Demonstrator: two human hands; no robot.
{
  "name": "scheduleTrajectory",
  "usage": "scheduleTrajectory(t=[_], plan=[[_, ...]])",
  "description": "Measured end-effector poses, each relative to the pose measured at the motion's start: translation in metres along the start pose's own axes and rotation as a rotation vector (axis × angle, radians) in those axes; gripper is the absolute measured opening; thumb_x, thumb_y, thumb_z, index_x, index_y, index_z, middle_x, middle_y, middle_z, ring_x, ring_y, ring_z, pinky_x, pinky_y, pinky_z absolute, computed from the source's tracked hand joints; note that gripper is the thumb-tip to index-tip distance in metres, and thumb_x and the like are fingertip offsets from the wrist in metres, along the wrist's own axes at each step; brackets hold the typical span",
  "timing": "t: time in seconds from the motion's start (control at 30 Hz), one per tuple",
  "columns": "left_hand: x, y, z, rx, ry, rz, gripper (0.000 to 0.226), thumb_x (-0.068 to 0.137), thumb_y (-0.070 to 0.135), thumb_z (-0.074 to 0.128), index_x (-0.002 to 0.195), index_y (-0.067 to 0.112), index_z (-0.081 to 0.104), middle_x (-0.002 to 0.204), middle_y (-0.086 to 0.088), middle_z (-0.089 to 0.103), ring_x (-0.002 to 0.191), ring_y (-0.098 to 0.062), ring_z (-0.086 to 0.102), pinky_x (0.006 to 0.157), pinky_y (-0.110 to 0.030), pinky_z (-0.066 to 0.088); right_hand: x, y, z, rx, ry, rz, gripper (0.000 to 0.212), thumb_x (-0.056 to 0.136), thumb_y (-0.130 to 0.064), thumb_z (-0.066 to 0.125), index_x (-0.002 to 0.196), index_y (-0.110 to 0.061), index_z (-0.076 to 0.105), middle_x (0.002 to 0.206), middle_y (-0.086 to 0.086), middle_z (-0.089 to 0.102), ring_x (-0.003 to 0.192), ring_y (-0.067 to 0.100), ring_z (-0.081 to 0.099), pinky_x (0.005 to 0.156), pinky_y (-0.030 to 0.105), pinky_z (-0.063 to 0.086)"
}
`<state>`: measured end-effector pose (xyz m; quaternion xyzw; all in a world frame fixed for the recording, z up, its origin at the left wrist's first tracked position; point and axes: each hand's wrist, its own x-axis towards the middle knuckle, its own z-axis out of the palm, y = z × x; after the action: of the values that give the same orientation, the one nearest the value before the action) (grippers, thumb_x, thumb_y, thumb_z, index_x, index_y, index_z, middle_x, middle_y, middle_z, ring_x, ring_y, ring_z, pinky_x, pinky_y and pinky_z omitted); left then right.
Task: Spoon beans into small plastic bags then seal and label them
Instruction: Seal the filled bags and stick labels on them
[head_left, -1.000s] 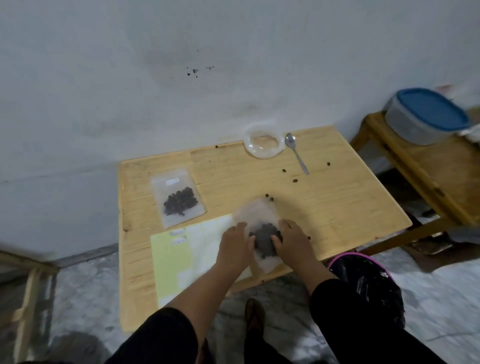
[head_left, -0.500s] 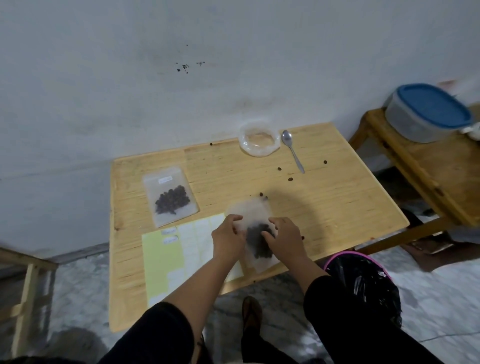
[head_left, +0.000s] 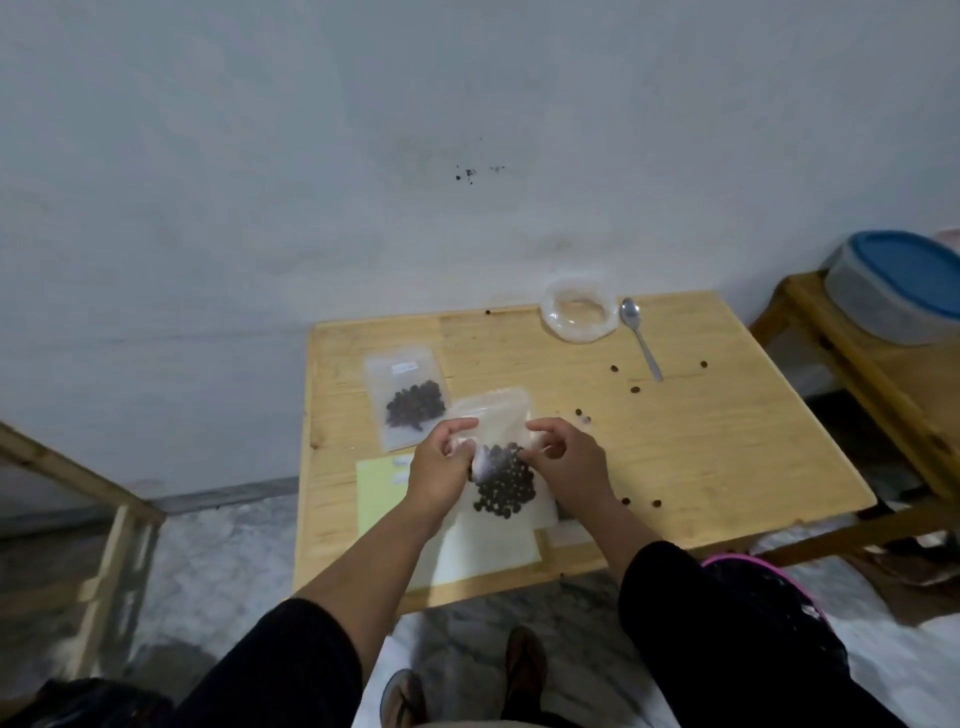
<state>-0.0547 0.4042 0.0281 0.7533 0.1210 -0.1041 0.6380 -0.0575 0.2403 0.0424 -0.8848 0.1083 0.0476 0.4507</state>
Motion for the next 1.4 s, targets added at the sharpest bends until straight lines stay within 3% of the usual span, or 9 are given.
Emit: scheduleTrajectory(t=[0.1, 0.17, 0.47, 0.67, 0.8, 1.0, 1.17, 1.3, 1.4], plan=[[-0.007, -0.009, -0.03, 0.019, 0.022, 0.033, 0.023, 0.086, 0.017, 0.064, 0.103, 0.033, 0.062, 0.114, 0.009, 0.061, 0.108, -0.013, 0.054, 0.093, -0.031, 0.046, -0.005, -0.017, 0.026, 0.018, -0.083, -0.015, 0.023, 0.077, -0.017, 0.07, 0.099, -0.023, 0.068, 0.068, -0.014, 0.057, 0.069, 0.007, 0.055, 0.068, 0.02, 0.042], [-0.013, -0.018, -0.052, 0.036, 0.047, 0.027, 0.024, 0.085, 0.017, 0.066, 0.104, 0.031, 0.062, 0.112, 0.011, 0.061, 0.108, -0.01, 0.052, 0.091, -0.025, 0.042, -0.011, -0.025, 0.047, 0.025, -0.141, -0.024, 0.025, 0.077, -0.016, 0.07, 0.102, -0.021, 0.067, 0.068, -0.01, 0.06, 0.069, 0.009, 0.058, 0.071, 0.025, 0.045], [-0.04, -0.069, -0.134, -0.013, 0.223, -0.108, 0.03, 0.085, 0.011, 0.066, 0.109, 0.028, 0.062, 0.113, 0.006, 0.06, 0.103, -0.01, 0.055, 0.084, -0.02, 0.045, -0.021, -0.022, 0.122, -0.227, -0.133, 0.042, 0.035, 0.09, -0.019, 0.058, 0.124, -0.01, 0.06, 0.119, 0.008, 0.064, 0.11, 0.021, 0.058, 0.094, 0.025, 0.039], [-0.046, -0.084, -0.15, -0.052, 0.251, -0.113, 0.032, 0.084, 0.008, 0.066, 0.11, 0.027, 0.062, 0.112, 0.008, 0.059, 0.099, -0.007, 0.055, 0.079, -0.013, 0.043, -0.014, -0.026, 0.146, -0.287, -0.036, 0.053, 0.026, 0.089, -0.016, 0.057, 0.1, 0.004, 0.067, 0.102, 0.02, 0.064, 0.093, 0.03, 0.059, 0.077, 0.03, 0.042], [-0.044, -0.087, -0.151, -0.051, 0.246, -0.112, 0.033, 0.083, 0.009, 0.067, 0.107, 0.03, 0.062, 0.112, 0.007, 0.06, 0.102, -0.01, 0.055, 0.079, -0.011, 0.045, -0.01, -0.03, 0.154, -0.255, 0.002, 0.068, 0.022, 0.089, -0.018, 0.059, 0.103, -0.005, 0.07, 0.105, 0.015, 0.062, 0.099, 0.028, 0.059, 0.077, 0.02, 0.033], [-0.036, -0.082, -0.151, -0.046, 0.198, -0.103, 0.034, 0.083, 0.009, 0.067, 0.109, 0.029, 0.061, 0.108, 0.019, 0.056, 0.11, -0.006, 0.049, 0.091, -0.016, 0.037, -0.009, -0.034, 0.157, -0.214, 0.006, 0.064, 0.013, 0.089, -0.011, 0.055, 0.087, -0.004, 0.066, 0.096, 0.012, 0.061, 0.085, 0.021, 0.054, 0.072, 0.022, 0.034], [-0.027, -0.072, -0.153, -0.019, 0.196, -0.073, 0.036, 0.083, 0.011, 0.068, 0.113, 0.028, 0.06, 0.117, 0.01, 0.056, 0.109, -0.007, 0.048, 0.072, 0.005, 0.033, -0.01, -0.048, 0.145, -0.102, 0.024, 0.048, 0.01, 0.09, -0.011, 0.055, 0.093, -0.003, 0.063, 0.095, 0.011, 0.063, 0.087, 0.022, 0.055, 0.075, 0.023, 0.036], [-0.02, -0.056, -0.148, -0.042, 0.186, -0.042, 0.036, 0.083, 0.013, 0.068, 0.112, 0.032, 0.06, 0.121, 0.009, 0.056, 0.11, -0.008, 0.049, 0.087, -0.012, 0.038, -0.009, -0.077, 0.132, -0.036, 0.013, -0.094, 0.007, 0.088, -0.012, 0.059, 0.088, -0.008, 0.064, 0.082, 0.0, 0.061, 0.078, 0.016, 0.055, 0.072, 0.022, 0.038], [-0.016, -0.041, -0.141, -0.037, 0.173, 0.05, 0.036, 0.082, 0.01, 0.069, 0.109, 0.032, 0.06, 0.118, 0.009, 0.059, 0.113, -0.011, 0.052, 0.096, -0.022, 0.041, -0.012, -0.096, 0.131, -0.031, 0.011, -0.215, 0.005, 0.084, -0.013, 0.063, 0.08, -0.01, 0.066, 0.072, -0.003, 0.06, 0.067, 0.01, 0.053, 0.061, 0.009, 0.037]])
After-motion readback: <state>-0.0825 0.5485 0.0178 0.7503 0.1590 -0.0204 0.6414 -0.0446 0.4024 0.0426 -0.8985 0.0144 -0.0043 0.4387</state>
